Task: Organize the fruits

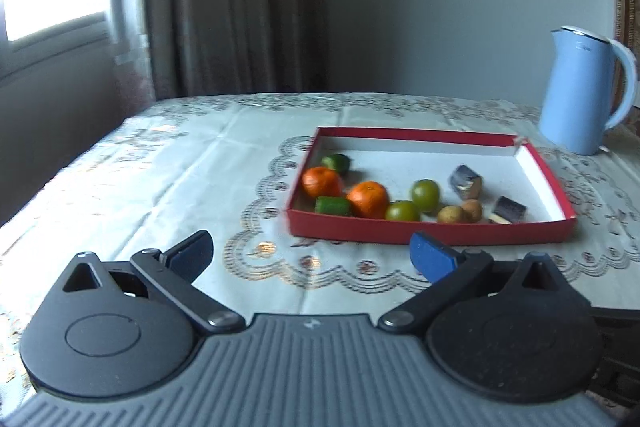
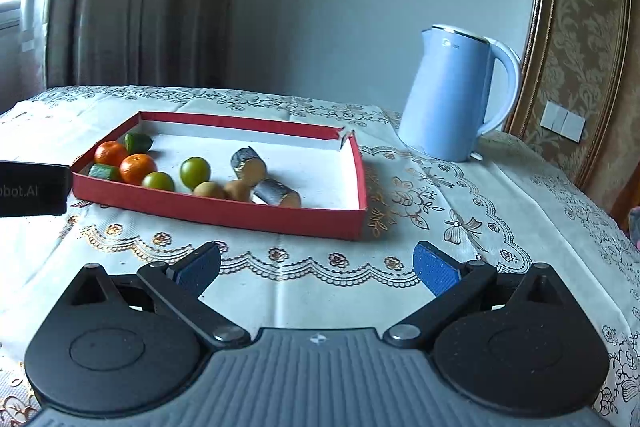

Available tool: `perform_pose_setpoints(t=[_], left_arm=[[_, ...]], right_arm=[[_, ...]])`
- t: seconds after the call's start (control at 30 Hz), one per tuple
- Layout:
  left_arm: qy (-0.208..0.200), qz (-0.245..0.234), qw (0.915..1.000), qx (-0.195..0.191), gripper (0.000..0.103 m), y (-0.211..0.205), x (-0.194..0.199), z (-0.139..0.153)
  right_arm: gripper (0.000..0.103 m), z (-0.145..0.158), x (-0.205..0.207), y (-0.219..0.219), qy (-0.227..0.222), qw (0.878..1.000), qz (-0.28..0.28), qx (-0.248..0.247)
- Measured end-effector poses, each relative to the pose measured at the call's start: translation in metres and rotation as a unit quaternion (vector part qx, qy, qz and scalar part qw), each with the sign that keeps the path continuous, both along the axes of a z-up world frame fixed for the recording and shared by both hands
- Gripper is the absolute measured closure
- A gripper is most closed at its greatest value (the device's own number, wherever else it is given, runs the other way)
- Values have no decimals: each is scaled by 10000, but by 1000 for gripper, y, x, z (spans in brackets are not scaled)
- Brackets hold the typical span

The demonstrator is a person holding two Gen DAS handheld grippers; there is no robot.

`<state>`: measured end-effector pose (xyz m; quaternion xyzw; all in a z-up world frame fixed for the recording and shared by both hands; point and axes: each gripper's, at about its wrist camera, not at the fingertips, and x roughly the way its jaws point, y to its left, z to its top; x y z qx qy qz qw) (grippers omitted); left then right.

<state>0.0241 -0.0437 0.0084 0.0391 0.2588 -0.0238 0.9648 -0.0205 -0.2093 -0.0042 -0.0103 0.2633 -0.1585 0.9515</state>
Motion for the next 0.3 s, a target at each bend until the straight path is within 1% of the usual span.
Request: perform_pose_setpoints(t=[0.17,0.3], left_arm=[[-48,181,9998,32,0,10,-3,-2],[-25,172,9998,54,0,15,-5,-4]], right_arm=[[0,1,0,10,21,9999,100,-29],[0,0,-1,16,52,9998,169,-44]])
